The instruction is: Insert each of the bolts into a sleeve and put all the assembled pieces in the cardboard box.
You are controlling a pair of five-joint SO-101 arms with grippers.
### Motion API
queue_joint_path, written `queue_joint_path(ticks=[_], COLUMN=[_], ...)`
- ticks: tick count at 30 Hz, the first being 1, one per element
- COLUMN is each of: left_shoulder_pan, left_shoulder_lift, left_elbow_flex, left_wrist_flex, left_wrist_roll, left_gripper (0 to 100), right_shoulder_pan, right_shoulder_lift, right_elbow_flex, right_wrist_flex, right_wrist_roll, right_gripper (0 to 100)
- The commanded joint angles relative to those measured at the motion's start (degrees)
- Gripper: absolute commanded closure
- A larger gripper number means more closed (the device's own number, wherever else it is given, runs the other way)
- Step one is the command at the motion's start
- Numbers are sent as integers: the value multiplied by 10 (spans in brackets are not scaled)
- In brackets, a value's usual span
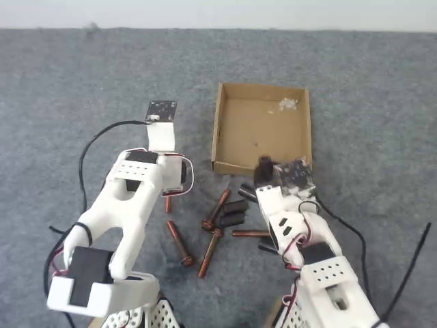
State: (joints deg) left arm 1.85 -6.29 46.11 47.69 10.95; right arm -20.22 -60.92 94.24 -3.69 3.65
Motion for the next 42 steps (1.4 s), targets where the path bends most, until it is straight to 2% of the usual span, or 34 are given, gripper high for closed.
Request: queue_joint_path(ticks=[1,7,11,18,26,31,37,42], left_shoulder_pan=[-4,-4,-4,-4,-4,-21,-36,-36], left_shoulder_lift=[-36,-36,-36,-36,-35,-35,-35,-35], left_elbow_flex=[-4,-3,-3,-3,-3,-3,-3,-3], left_wrist_flex=[-10,-10,-10,-10,-12,-33,-49,-49], left_wrist_roll=[-4,-4,-4,-5,-6,-6,-5,-5], left_gripper=[989,989,989,989,989,989,989,989], right_shoulder_pan=[-5,-5,-4,0,5,7,3,3], right_shoulder_lift=[-13,-13,7,192,489,647,727,736], right_elbow_flex=[-5,-16,-54,-175,-272,-279,-216,-139], right_wrist_flex=[-78,-182,-200,-226,-441,-593,-753,-860], right_wrist_roll=[-6,-7,-5,-4,-4,-4,-4,-5], right_gripper=[993,993,993,993,993,993,993,993])
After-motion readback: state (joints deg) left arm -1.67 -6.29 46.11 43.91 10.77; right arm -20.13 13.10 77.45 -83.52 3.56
